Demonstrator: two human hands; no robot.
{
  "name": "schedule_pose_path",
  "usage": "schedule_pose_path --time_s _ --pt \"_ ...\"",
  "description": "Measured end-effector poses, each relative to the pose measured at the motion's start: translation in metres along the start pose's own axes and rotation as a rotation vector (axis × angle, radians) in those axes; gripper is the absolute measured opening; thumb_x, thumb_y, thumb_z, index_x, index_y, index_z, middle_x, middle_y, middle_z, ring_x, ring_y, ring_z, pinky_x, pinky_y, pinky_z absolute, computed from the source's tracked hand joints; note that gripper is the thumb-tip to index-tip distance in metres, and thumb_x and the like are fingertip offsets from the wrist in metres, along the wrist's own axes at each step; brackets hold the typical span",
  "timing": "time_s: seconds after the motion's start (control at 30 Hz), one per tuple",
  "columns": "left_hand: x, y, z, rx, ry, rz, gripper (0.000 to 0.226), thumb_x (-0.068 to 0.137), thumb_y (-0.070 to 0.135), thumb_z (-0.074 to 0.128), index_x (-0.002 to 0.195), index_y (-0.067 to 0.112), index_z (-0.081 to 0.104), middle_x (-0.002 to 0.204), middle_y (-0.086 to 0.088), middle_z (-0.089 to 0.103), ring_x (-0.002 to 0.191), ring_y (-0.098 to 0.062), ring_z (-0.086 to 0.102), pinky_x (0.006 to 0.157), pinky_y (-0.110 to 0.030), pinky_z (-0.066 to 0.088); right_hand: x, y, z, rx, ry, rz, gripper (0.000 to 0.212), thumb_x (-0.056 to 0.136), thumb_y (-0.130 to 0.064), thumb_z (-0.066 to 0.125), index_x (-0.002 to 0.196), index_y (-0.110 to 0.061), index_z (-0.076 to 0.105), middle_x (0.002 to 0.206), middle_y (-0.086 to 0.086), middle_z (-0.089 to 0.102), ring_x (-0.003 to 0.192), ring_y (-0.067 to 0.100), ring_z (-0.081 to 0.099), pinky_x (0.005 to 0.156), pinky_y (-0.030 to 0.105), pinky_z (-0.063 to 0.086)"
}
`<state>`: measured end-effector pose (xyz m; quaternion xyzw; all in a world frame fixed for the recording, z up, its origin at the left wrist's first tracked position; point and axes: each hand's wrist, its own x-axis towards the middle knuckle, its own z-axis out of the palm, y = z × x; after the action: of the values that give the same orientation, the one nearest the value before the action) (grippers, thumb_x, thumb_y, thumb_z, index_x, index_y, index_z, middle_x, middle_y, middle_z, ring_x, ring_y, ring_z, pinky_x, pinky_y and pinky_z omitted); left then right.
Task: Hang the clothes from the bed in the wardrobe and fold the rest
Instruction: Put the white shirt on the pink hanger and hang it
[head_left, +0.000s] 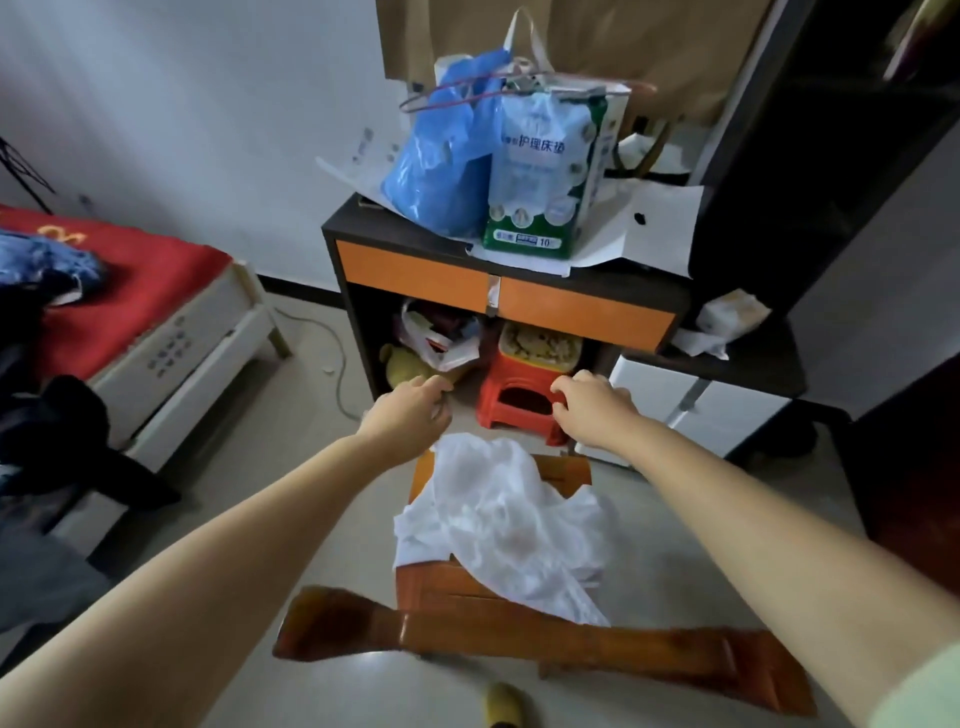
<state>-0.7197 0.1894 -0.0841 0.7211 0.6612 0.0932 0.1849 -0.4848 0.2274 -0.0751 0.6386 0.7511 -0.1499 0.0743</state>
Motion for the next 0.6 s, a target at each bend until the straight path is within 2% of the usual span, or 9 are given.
schedule_pose_path --time_s 0.2,0.4,0.6 --pt "0.034 0.018 0.01 0.079 -0.094 -0.022 0.038 0.097 0.032 0.044 0.133 0.021 0.045 0.123 -0.005 0.053 0.109 -0.027 0.054 0.088 -0.041 0.047 0.034 0.018 0.009 0.029 -0.065 -0.03 0.037 0.099 -0.03 0.034 0.133 -0.022 0.046 0.135 0.009 0.042 0.123 0.03 0.04 0.099 0.046 0.036" --pt "0.035 0.044 0.021 0.192 -0.163 0.051 0.034 0.097 0.033 0.042 0.128 0.021 0.047 0.118 -0.007 0.053 0.107 -0.029 0.053 0.084 -0.037 0.043 0.022 0.048 0.035 0.062 -0.088 -0.009 0.037 0.1 -0.029 0.033 0.134 -0.022 0.044 0.133 0.008 0.042 0.121 0.029 0.042 0.098 0.045 0.037" --pt "0.03 0.078 0.034 0.208 -0.211 0.003 0.039 0.096 0.034 0.043 0.133 0.023 0.046 0.126 -0.004 0.053 0.107 -0.027 0.056 0.089 -0.043 0.049 0.022 0.084 0.057 0.054 -0.188 -0.023 0.038 0.098 -0.021 0.029 0.132 -0.022 0.045 0.139 0.008 0.04 0.124 0.03 0.041 0.102 0.044 0.034"
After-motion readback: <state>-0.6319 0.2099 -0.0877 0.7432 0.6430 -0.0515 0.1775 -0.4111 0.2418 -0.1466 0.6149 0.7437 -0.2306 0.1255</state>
